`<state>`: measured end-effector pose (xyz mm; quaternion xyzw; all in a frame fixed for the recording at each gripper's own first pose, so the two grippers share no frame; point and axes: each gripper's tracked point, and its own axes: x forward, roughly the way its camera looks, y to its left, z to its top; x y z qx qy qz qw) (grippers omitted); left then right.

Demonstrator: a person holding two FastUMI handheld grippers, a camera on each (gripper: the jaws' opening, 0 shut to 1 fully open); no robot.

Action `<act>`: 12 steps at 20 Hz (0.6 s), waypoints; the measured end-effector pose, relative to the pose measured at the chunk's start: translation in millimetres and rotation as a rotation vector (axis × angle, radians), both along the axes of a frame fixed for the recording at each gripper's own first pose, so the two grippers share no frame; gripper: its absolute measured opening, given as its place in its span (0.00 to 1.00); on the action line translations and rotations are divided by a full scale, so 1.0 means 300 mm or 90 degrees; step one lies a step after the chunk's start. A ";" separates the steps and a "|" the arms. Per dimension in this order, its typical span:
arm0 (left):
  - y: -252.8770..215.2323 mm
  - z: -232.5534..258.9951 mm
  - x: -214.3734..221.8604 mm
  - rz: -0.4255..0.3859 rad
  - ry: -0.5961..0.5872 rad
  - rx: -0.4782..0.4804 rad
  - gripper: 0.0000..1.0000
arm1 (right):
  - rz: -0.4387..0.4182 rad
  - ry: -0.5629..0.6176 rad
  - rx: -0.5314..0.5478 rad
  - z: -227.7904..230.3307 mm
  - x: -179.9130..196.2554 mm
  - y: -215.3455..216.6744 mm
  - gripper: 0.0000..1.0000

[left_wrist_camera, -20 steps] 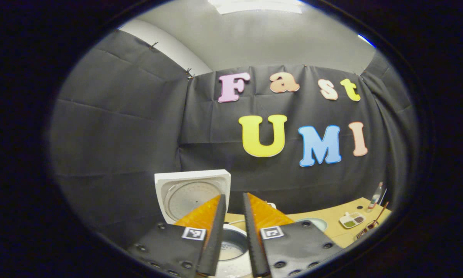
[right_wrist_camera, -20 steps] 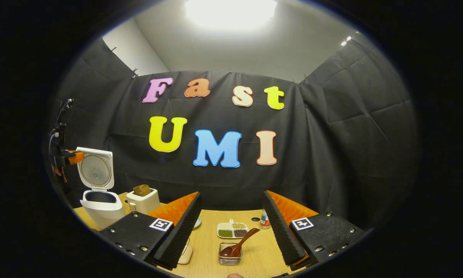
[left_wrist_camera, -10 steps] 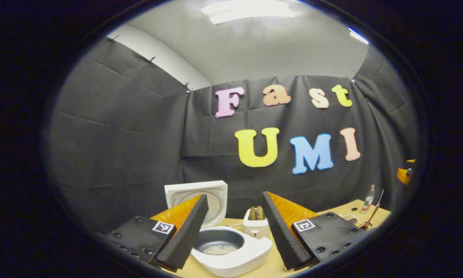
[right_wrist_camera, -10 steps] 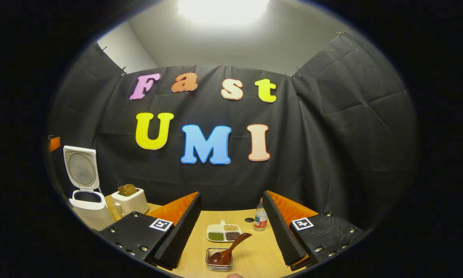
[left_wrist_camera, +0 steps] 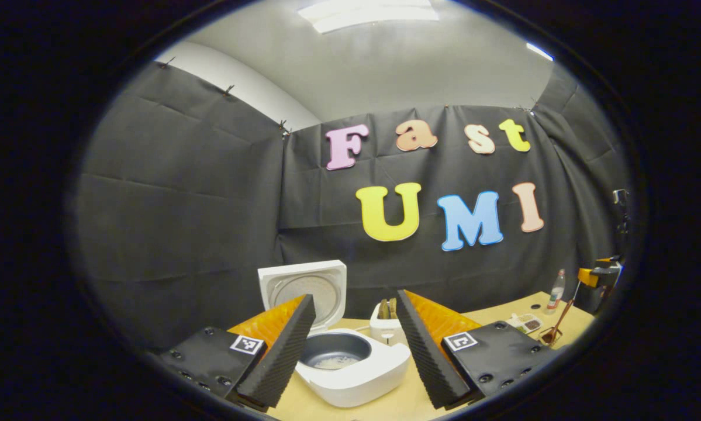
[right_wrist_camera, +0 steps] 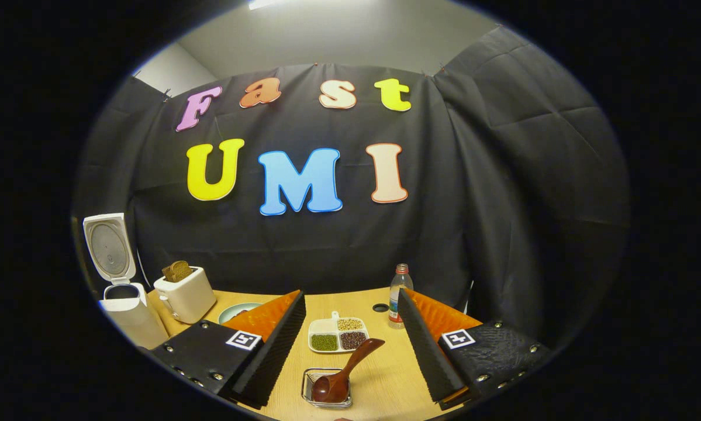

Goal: Close the left gripper, press the button to open the rice cooker; take a wooden spoon from the chopstick holder with the right hand, scoop a spoonful of rice and pour it into the rice cooker, then put the wooden spoon back into the chopstick holder.

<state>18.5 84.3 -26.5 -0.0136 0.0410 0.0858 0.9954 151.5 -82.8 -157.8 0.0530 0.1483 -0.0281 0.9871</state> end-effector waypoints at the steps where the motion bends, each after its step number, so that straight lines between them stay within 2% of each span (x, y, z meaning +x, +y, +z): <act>1: 0.009 -0.005 -0.008 0.006 0.004 -0.002 0.96 | -0.001 0.009 0.002 -0.031 0.017 -0.006 0.96; 2: 0.011 -0.008 -0.019 0.012 0.008 -0.003 0.92 | -0.003 0.018 0.004 -0.052 0.026 -0.011 0.96; 7: 0.067 -0.017 -0.048 0.051 0.017 0.002 0.92 | -0.015 0.090 0.057 -0.214 0.067 -0.015 0.96; 12: 0.110 -0.051 -0.098 0.083 0.037 0.005 0.92 | -0.019 0.164 0.057 -0.380 0.072 -0.034 0.97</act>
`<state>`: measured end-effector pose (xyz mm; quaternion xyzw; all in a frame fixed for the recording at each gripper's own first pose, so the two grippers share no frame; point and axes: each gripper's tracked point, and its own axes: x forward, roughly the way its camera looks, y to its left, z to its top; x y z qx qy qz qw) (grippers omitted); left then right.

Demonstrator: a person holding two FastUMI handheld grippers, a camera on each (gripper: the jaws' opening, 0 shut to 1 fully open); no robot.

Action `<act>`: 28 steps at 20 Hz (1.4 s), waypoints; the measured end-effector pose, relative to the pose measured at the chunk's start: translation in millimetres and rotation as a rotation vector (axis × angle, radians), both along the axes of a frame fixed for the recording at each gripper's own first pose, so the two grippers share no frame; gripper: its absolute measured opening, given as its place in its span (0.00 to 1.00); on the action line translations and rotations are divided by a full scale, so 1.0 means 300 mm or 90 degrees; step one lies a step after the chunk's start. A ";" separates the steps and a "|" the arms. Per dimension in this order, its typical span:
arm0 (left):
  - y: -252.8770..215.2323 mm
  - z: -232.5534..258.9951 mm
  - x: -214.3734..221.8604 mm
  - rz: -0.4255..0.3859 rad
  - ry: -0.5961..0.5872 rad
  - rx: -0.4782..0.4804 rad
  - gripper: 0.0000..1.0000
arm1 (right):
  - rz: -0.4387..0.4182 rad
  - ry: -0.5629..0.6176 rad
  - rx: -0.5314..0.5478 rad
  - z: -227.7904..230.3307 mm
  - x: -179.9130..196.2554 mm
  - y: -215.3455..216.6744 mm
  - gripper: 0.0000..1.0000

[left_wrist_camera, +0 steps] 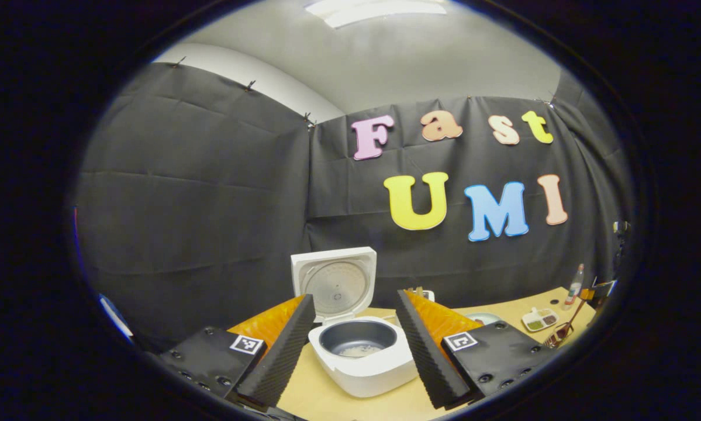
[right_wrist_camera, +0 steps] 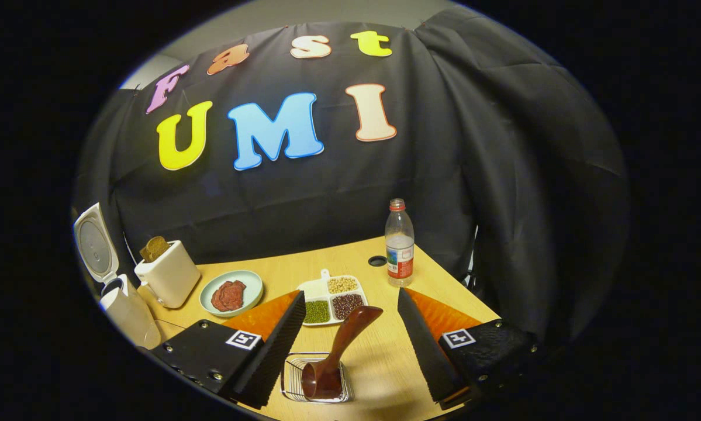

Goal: Close the left gripper, press the button to open the rice cooker; take a wooden spoon from the chopstick holder with the right hand, scoop a spoonful of rice and pour it into the rice cooker, then put the wooden spoon back into the chopstick holder.

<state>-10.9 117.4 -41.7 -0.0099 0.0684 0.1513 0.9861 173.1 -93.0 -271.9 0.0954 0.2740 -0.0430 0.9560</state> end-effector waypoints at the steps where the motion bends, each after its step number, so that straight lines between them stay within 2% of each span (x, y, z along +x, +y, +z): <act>1: 0.005 -0.009 -0.006 0.005 0.005 0.001 0.92 | 0.003 0.014 0.003 -0.029 0.002 0.001 0.96; 4: 0.015 -0.029 -0.027 0.017 0.019 0.004 0.92 | 0.019 0.053 0.027 -0.094 -0.016 0.031 0.92; 5: 0.022 -0.030 -0.033 0.022 0.021 0.009 0.92 | 0.021 0.062 0.038 -0.109 -0.016 0.044 0.83; 7: 0.026 -0.029 -0.053 0.027 0.023 0.014 0.92 | 0.032 0.100 0.074 -0.150 -0.039 0.081 0.75; 9: 0.033 -0.039 -0.067 0.033 0.025 0.012 0.92 | 0.036 0.128 0.103 -0.184 -0.054 0.122 0.75; 10: 0.039 -0.048 -0.068 0.035 0.027 0.010 0.92 | 0.026 0.134 0.103 -0.202 -0.049 0.118 0.68; 11: 0.048 -0.049 -0.070 0.037 0.030 0.008 0.92 | 0.028 0.139 0.116 -0.197 -0.053 0.123 0.41; 12: 0.057 -0.054 -0.074 0.040 0.031 0.006 0.92 | 0.038 0.146 0.136 -0.203 -0.063 0.148 0.37; 13: 0.065 -0.057 -0.076 0.041 0.032 0.002 0.92 | 0.019 0.151 0.129 -0.178 -0.084 0.121 0.38; 14: 0.075 -0.057 -0.079 0.043 0.032 -0.002 0.92 | 0.015 0.151 0.134 -0.216 -0.052 0.122 0.27; 15: 0.087 -0.057 -0.083 0.046 0.031 -0.005 0.96 | 0.019 0.151 0.151 -0.212 -0.047 0.145 0.16; 16: 0.096 -0.061 -0.083 0.048 0.028 -0.007 0.94 | 0.025 0.144 0.140 -0.185 -0.064 0.157 0.11; 17: 0.104 -0.060 -0.079 0.047 0.025 -0.009 0.92 | 0.032 0.135 0.113 -0.163 -0.070 0.158 0.11; 18: 0.111 -0.066 -0.082 0.046 0.024 -0.009 0.96 | 0.039 0.115 0.094 -0.128 -0.070 0.160 0.11; 21: 0.122 -0.073 -0.076 0.037 0.022 -0.020 0.96 | 0.052 0.088 0.049 -0.038 -0.071 0.166 0.11; 23: 0.138 -0.079 -0.077 0.033 0.018 -0.026 0.96 | 0.046 0.069 0.034 0.021 -0.072 0.162 0.11; 24: 0.142 -0.079 -0.070 0.030 0.015 -0.028 0.92 | 0.042 0.058 0.029 0.049 -0.075 0.166 0.11; 26: 0.152 -0.096 -0.072 0.024 0.014 -0.032 0.96 | 0.036 0.037 0.026 0.103 -0.079 0.174 0.11; 28: 0.162 -0.105 -0.079 0.016 0.015 -0.038 0.92 | 0.031 0.022 0.040 0.152 -0.091 0.201 0.11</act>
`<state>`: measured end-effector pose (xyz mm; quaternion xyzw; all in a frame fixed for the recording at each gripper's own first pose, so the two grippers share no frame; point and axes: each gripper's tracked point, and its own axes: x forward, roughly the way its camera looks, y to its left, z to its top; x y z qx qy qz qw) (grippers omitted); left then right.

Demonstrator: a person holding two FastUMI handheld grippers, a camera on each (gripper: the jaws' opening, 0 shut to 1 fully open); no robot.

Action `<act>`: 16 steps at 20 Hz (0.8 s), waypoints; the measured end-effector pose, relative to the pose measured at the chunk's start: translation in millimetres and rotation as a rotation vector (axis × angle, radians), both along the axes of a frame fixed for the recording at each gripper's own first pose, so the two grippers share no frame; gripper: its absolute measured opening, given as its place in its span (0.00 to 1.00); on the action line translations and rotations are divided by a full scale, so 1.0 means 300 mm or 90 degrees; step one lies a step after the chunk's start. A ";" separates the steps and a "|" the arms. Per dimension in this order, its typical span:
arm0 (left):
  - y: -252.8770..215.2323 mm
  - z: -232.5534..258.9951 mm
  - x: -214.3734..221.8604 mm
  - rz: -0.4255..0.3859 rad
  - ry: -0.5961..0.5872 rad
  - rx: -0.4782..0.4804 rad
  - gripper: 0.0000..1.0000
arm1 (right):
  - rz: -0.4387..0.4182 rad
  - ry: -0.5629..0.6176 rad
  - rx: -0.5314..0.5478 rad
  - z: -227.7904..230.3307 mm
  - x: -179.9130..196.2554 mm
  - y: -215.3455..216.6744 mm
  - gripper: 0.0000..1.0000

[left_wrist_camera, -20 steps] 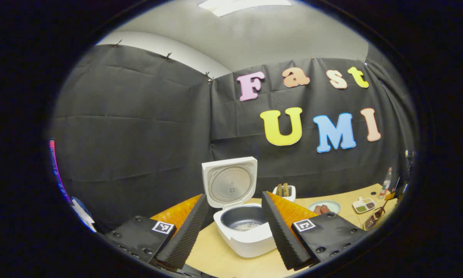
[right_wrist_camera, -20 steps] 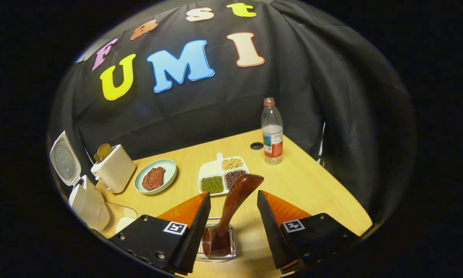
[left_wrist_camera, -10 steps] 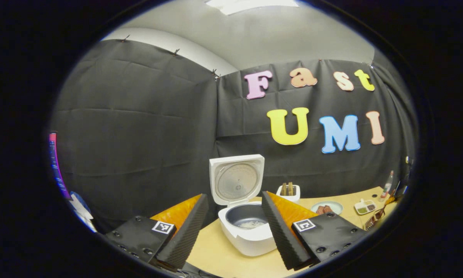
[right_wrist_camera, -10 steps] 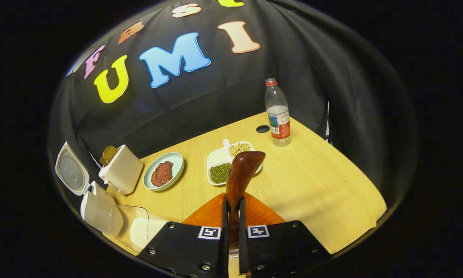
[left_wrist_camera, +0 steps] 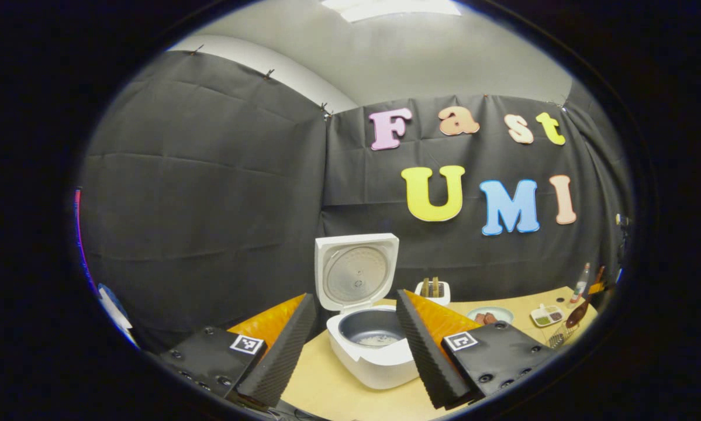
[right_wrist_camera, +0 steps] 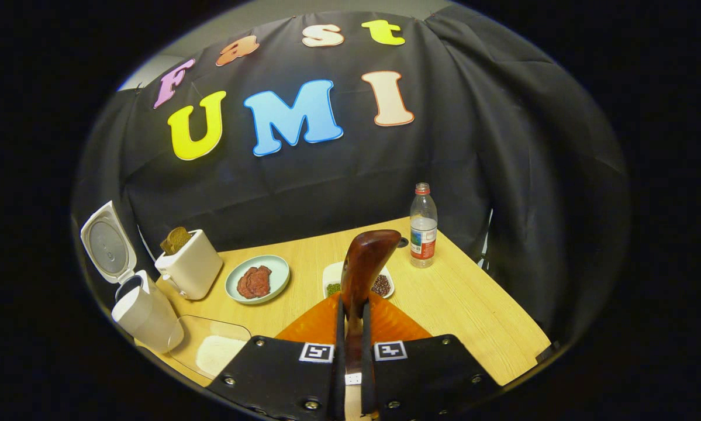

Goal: Close the left gripper, press the button to open the rice cooker; take a wooden spoon from the chopstick holder with the right hand, scoop a spoonful of rice and pour it into the rice cooker, then put the wooden spoon back into the chopstick holder.

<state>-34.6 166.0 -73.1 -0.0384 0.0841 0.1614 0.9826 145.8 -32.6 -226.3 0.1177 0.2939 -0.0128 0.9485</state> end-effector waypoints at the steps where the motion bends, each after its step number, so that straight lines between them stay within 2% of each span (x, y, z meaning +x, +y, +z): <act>1: 0.008 -0.002 -0.004 -0.004 -0.001 -0.003 0.92 | -0.001 -0.003 0.009 0.023 -0.006 0.018 0.11; 2: 0.013 -0.010 0.002 -0.007 -0.001 -0.006 0.96 | 0.000 -0.005 0.018 0.033 -0.014 0.043 0.11; 3: 0.022 -0.010 0.001 -0.011 -0.001 -0.007 0.92 | 0.003 -0.007 0.025 0.046 -0.017 0.071 0.11; 4: 0.027 -0.014 0.004 -0.017 -0.002 -0.008 1.00 | 0.006 -0.010 0.030 0.057 -0.024 0.098 0.11; 6: 0.047 -0.013 0.005 -0.023 -0.004 -0.005 0.92 | 0.010 -0.026 0.039 0.087 -0.028 0.151 0.11; 7: 0.056 -0.012 0.008 -0.023 -0.004 -0.004 0.92 | 0.012 -0.035 0.043 0.102 -0.027 0.179 0.11; 9: 0.085 -0.010 0.000 -0.026 -0.004 -0.003 1.00 | 0.020 -0.045 0.060 0.124 -0.032 0.242 0.11; 11: 0.113 -0.015 -0.004 -0.028 -0.003 -0.001 0.96 | 0.034 -0.063 0.079 0.153 -0.036 0.314 0.11; 13: 0.134 -0.016 0.002 -0.029 -0.004 -0.001 0.96 | 0.053 -0.082 0.081 0.168 -0.032 0.389 0.11; 14: 0.148 -0.024 -0.006 -0.030 -0.001 -0.002 0.92 | 0.063 -0.082 0.078 0.158 -0.039 0.425 0.11; 15: 0.164 -0.031 -0.014 -0.029 0.002 -0.001 0.96 | 0.075 -0.075 0.076 0.139 -0.041 0.463 0.11; 16: 0.185 -0.030 -0.023 -0.028 0.003 0.000 0.92 | 0.085 -0.069 0.075 0.120 -0.044 0.500 0.11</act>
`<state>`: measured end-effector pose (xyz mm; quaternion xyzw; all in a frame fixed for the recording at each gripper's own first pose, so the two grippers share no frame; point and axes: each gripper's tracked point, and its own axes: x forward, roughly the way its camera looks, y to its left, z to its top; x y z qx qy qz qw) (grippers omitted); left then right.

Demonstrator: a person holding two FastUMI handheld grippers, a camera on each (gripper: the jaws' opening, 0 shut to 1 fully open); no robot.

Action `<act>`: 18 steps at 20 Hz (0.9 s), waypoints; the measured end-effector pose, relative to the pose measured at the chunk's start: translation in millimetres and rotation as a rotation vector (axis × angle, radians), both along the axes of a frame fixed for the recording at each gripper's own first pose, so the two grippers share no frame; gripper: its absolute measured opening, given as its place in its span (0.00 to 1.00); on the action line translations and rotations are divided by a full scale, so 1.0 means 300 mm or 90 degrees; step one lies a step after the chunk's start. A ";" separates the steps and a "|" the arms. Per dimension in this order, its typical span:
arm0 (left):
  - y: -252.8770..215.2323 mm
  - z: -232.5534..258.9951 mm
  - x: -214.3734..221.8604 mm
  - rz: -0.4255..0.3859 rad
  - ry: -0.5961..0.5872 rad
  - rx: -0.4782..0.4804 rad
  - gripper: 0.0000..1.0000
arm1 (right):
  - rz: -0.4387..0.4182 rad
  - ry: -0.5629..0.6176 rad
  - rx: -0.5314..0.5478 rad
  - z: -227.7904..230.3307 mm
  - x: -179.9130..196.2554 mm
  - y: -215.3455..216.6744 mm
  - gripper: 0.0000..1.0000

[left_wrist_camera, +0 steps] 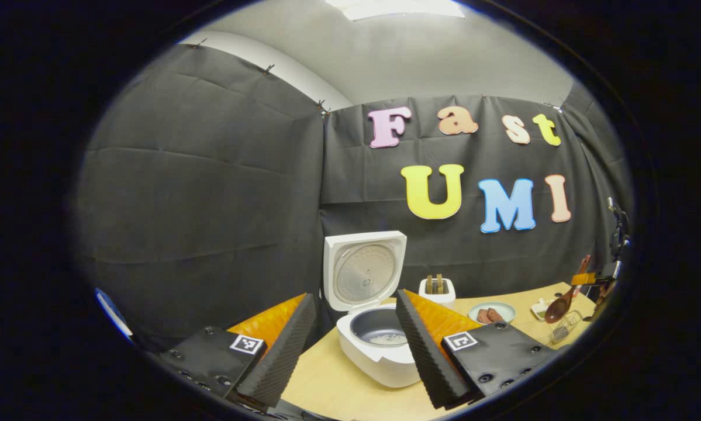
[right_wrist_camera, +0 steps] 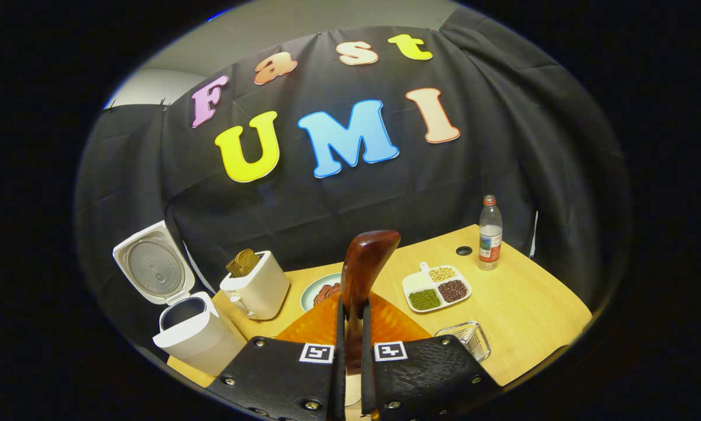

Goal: Close the left gripper, press the button to open the rice cooker; take a wooden spoon from the chopstick holder with the right hand, scoop a spoonful of rice and pour it into the rice cooker, then put the wooden spoon back into the chopstick holder.

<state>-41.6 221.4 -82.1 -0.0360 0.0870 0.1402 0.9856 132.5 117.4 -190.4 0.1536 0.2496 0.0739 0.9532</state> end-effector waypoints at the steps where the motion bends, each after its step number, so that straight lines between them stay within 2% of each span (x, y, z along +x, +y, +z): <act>1: 0.021 0.004 -0.008 0.002 -0.001 0.003 0.92 | 0.008 0.006 -0.004 -0.019 -0.004 0.033 0.11; 2: 0.042 0.003 -0.018 0.005 -0.001 0.005 0.92 | 0.014 0.011 -0.011 -0.046 -0.009 0.058 0.11; 4: 0.086 -0.008 -0.033 0.011 0.001 0.006 1.00 | 0.024 0.023 -0.030 -0.095 -0.017 0.099 0.11; 6: 0.123 -0.014 -0.050 0.019 0.004 0.005 0.96 | 0.028 0.034 -0.048 -0.149 -0.017 0.128 0.11; 7: 0.144 -0.016 -0.061 0.023 0.005 0.006 1.00 | 0.030 0.037 -0.057 -0.172 -0.017 0.142 0.11; 8: 0.163 -0.023 -0.075 0.027 0.008 0.007 0.92 | 0.033 0.033 -0.066 -0.188 -0.014 0.152 0.11; 11: 0.218 -0.033 -0.110 0.039 0.014 0.016 0.92 | 0.035 0.021 -0.092 -0.236 0.006 0.184 0.11; 12: 0.235 -0.039 -0.124 0.043 0.017 0.019 0.96 | 0.035 0.023 -0.101 -0.261 0.007 0.194 0.11; 16: 0.276 -0.050 -0.152 0.053 0.025 0.021 0.96 | 0.040 0.041 -0.117 -0.333 0.002 0.261 0.11; 18: 0.293 -0.051 -0.163 0.056 0.026 0.023 0.92 | 0.042 0.037 -0.119 -0.333 -0.008 0.302 0.11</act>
